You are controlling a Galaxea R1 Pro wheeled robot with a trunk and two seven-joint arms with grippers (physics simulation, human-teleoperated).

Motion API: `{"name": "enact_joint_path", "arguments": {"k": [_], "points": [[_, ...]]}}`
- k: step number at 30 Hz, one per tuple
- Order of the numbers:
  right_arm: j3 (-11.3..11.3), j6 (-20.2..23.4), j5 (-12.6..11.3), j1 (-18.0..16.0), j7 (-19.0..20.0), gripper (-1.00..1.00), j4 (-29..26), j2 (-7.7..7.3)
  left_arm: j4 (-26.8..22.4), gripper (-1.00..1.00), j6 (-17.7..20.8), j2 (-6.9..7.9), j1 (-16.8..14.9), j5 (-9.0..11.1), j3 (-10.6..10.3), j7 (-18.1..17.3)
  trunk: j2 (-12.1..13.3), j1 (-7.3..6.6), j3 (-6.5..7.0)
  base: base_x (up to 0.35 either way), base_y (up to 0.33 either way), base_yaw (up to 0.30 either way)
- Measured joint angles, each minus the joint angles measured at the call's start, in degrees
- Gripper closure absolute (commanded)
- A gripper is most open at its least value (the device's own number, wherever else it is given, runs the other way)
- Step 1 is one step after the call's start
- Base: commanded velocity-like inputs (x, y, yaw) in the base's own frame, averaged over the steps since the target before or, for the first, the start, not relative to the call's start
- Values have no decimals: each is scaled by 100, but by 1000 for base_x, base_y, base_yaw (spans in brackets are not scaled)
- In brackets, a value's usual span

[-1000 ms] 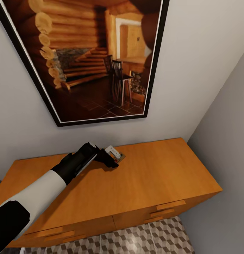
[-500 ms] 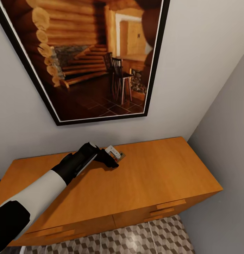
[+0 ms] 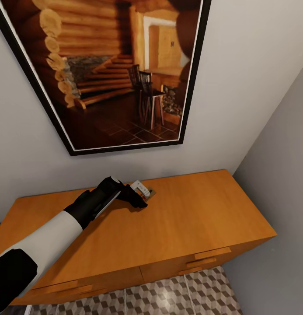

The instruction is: Take the four mousetraps from the cabinet in the bathroom and place them on the bathroom floor. Make sure all four end up on the same floor surface, and ensure that at least two of them are either under or directly next to the same bathroom sink.

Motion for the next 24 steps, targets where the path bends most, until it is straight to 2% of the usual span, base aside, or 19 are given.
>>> {"name": "enact_joint_path", "arguments": {"k": [9, 17, 24], "points": [[0, 0, 0, 0, 0, 100, 0, 0, 11, -100, 0, 0, 0, -12, 0, 3, 0, 0, 0, 0, 0, 0], [0, 0, 0, 0, 0, 100, 0, 0, 16, -100, 12, 0, 0, -164, -1, 20, 0, 0, 0, 0, 0, 0], [0, 0, 0, 0, 0, 100, 0, 0, 16, -100, 15, 0, 0, -216, -1, 23, 0, 0, 0, 0, 0, 0]]}}
